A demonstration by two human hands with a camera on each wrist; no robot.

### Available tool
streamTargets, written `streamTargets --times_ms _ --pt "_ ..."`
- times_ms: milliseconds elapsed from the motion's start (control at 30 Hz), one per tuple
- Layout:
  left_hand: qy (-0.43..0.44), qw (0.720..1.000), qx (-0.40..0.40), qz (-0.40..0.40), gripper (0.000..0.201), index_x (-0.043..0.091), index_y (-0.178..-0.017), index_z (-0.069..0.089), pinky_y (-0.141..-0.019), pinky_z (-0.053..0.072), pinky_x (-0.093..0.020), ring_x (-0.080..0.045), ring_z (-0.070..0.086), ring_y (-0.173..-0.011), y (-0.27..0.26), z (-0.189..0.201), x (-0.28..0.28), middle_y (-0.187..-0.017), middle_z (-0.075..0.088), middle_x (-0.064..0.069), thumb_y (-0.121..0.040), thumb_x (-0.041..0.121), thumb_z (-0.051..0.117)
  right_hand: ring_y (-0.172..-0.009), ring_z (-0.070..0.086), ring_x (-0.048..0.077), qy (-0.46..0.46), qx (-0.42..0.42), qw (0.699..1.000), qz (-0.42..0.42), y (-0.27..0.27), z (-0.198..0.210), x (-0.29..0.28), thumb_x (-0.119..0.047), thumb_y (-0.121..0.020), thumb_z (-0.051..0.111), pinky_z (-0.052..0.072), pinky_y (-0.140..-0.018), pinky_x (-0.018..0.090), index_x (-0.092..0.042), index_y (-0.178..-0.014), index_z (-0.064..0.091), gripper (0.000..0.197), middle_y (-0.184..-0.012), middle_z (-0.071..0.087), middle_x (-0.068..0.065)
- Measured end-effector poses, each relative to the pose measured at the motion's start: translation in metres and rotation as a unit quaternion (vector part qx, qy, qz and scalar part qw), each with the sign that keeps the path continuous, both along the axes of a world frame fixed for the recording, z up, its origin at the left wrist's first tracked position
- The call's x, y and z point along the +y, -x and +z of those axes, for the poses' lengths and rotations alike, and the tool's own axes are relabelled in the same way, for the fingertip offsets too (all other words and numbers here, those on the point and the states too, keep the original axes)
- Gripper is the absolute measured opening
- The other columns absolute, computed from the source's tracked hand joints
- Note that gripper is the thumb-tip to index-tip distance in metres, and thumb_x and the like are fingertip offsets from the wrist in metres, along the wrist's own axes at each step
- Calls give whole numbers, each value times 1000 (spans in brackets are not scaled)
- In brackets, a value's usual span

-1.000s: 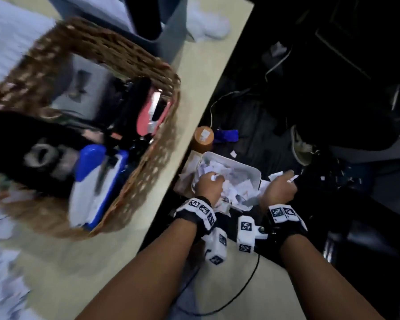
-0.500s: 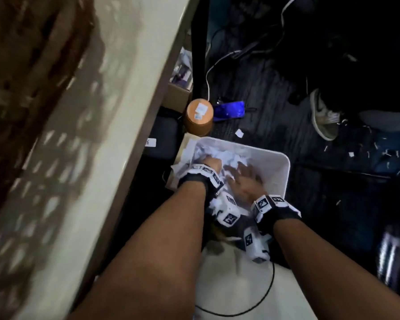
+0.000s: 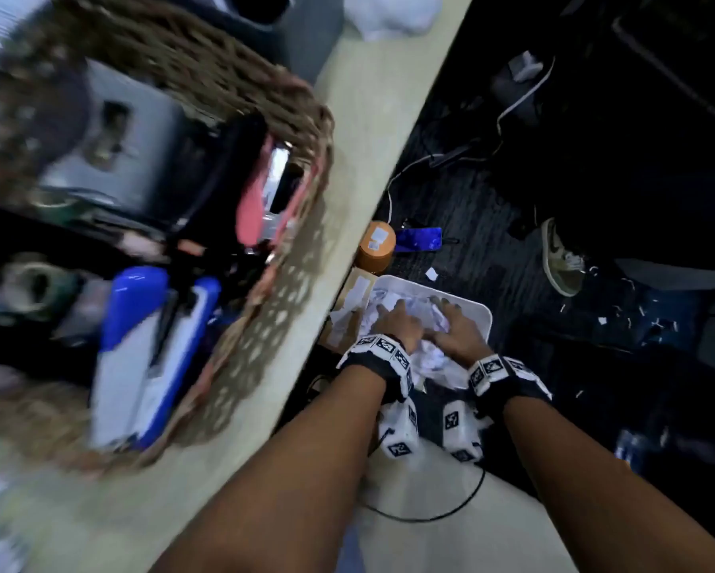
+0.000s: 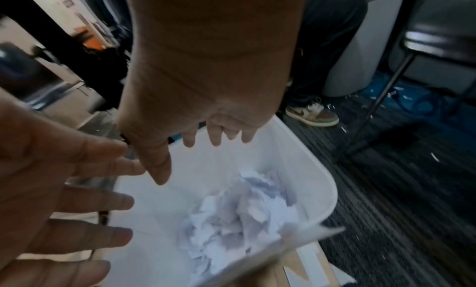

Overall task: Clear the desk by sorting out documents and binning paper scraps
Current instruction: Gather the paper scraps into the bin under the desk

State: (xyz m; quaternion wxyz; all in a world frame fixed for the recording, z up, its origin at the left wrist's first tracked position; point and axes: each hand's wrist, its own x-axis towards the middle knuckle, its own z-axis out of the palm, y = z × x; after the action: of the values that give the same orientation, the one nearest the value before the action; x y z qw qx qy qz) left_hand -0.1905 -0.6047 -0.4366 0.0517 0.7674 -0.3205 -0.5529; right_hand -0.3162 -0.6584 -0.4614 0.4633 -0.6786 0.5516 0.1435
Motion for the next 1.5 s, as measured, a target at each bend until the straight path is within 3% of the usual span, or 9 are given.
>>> streamTargets --times_ms 200,367,500,667,800,1000,1200,1333,1500 --pt "92 989 85 -77 51 4 -131 54 -89 40 -32 -33 51 -121 -8 184 60 -132 55 -21 -92 33 39 -113 62 22 85 -59 994 30 -7 152 34 -8 -89 64 33 -80 7 -2 -117 68 28 -118 68 14" --pt "167 980 100 -41 40 11 -128 56 -67 46 -23 -27 63 -95 -56 263 158 -116 64 -16 -94 32 47 -73 63 15 231 -157 958 64 -56 270 110 -12 -83 58 47 -72 25 -15 -89 71 15 -77 69 -1" --pt "234 965 70 99 24 10 -115 63 -45 40 -11 -16 61 -64 -103 279 254 -94 70 -13 -96 15 49 -67 54 16 293 -331 871 216 -114 324 194 -5 -81 60 43 -63 28 -12 -84 62 8 -75 59 -1" --pt "258 926 -65 268 18 18 -98 68 -65 52 -29 -17 64 -71 -148 278 362 -81 70 -2 -94 15 51 -82 54 13 208 -337 804 444 -178 312 268 -14 -82 59 44 -73 25 -12 -98 63 17 -92 54 -2" --pt "232 885 -209 346 19 21 -97 66 -81 52 -37 -23 60 -92 -171 259 426 -98 65 -3 -91 13 50 -104 55 20 191 -285 801 490 -219 289 294 -9 -81 63 38 -91 20 -10 -109 63 29 -107 54 5" --pt "191 845 -323 381 19 14 -100 64 -93 44 -40 -26 47 -114 -195 241 471 -114 56 -7 -90 8 50 -140 26 30 218 -190 803 521 -271 274 314 -56 -71 75 29 -114 47 -26 -145 37 88 -152 27 12" --pt "197 837 -358 365 20 13 -103 63 -93 43 -39 -26 46 -113 -240 239 484 -114 53 -7 -89 5 50 -147 -17 34 207 -95 748 624 -310 249 335 -88 -45 67 -2 -111 67 -44 -151 4 131 -161 -17 3" --pt "199 856 -358 315 22 13 -108 62 -96 41 -41 -26 47 -115 -275 230 474 -119 53 -6 -89 9 53 -147 -11 39 248 -102 683 680 -313 234 336 -96 -50 49 -5 -108 73 -45 -150 12 118 -162 -6 6" --pt "181 855 -402 274 32 14 -120 58 -104 37 -42 -28 41 -130 -320 213 449 -142 43 -8 -89 17 53 -132 39 34 261 -257 679 637 -294 221 321 -59 -90 54 37 -102 52 -26 -119 59 45 -137 47 12"
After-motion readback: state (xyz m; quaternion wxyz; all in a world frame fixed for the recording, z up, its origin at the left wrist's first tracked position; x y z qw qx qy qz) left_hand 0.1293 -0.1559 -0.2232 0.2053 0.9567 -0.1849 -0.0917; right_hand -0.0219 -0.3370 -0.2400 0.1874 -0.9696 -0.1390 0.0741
